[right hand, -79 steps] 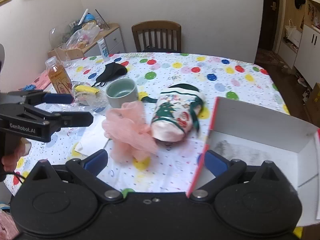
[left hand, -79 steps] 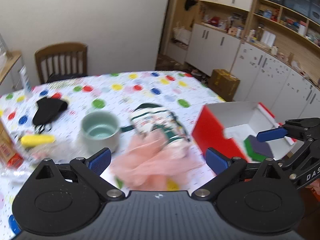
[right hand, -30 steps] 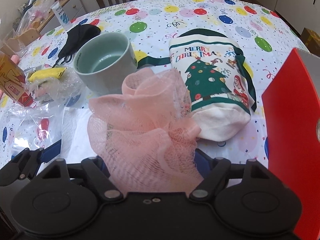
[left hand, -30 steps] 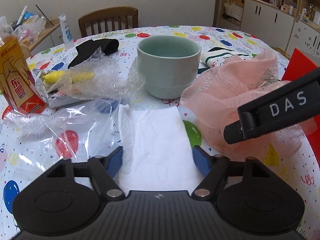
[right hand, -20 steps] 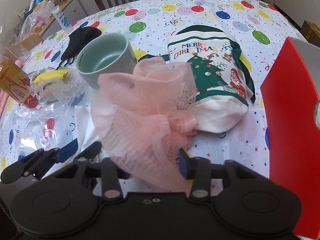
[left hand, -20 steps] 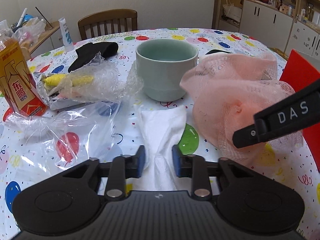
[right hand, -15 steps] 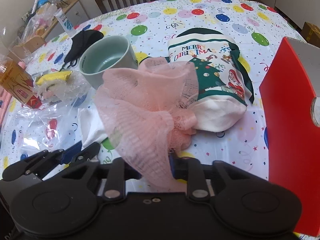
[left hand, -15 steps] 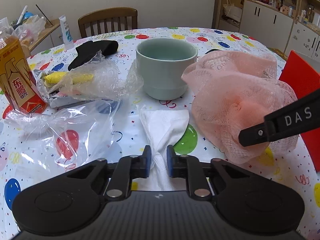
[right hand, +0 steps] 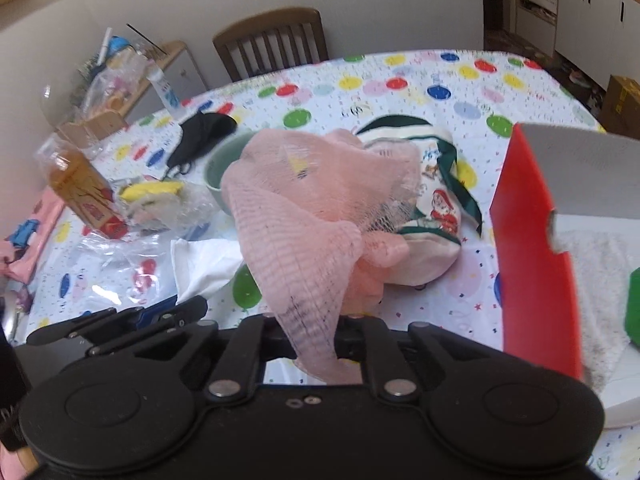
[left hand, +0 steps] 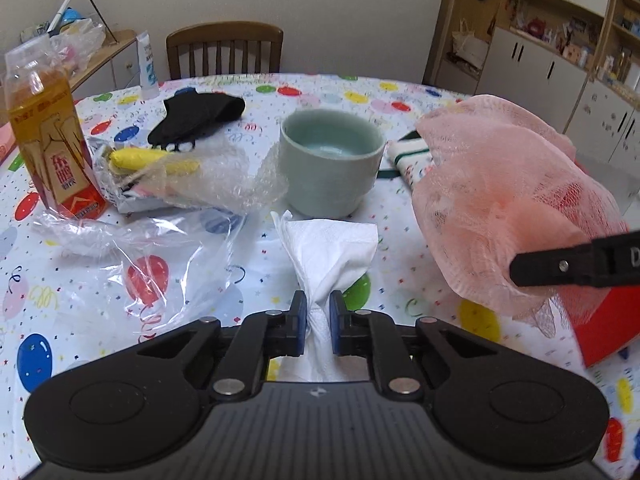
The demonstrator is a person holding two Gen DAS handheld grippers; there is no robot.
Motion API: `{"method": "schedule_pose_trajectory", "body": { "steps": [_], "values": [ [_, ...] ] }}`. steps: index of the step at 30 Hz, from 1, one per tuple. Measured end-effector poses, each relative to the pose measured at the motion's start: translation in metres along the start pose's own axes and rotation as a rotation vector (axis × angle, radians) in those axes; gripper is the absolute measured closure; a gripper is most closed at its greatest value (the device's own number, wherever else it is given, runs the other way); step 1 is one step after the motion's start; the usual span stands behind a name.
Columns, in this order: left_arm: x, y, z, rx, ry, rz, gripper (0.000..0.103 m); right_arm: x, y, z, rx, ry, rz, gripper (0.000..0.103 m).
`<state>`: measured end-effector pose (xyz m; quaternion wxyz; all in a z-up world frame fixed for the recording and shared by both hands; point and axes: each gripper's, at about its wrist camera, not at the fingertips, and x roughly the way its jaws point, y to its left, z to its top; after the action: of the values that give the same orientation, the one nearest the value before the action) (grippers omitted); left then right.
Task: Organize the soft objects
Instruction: 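Pinch the white tissue with the left tool while the right tool grasps the pink loofah, then carry the white tissue and pink loofah with both tools over the red box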
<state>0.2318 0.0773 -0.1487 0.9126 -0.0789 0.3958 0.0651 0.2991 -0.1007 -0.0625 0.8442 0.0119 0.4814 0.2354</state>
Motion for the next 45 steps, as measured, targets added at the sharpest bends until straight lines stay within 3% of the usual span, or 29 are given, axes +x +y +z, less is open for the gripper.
{"method": "schedule_pose_trajectory", "body": {
  "steps": [10, 24, 35, 45],
  "values": [
    [-0.05, -0.018, 0.022, -0.031, -0.036, -0.076, 0.091, -0.063, -0.025, 0.004, 0.011, -0.064, 0.046, 0.094],
    [-0.089, -0.106, 0.055, 0.108, -0.087, -0.21, 0.091, -0.129, -0.117, 0.007, 0.092, -0.136, -0.031, 0.093],
    [-0.08, -0.202, 0.063, 0.226, -0.062, -0.318, 0.091, -0.147, -0.193, -0.003, 0.142, -0.14, -0.142, 0.093],
    [-0.045, -0.277, 0.066, 0.298, 0.014, -0.311, 0.091, -0.131, -0.247, -0.004, 0.151, -0.064, -0.186, 0.092]
  ]
}}
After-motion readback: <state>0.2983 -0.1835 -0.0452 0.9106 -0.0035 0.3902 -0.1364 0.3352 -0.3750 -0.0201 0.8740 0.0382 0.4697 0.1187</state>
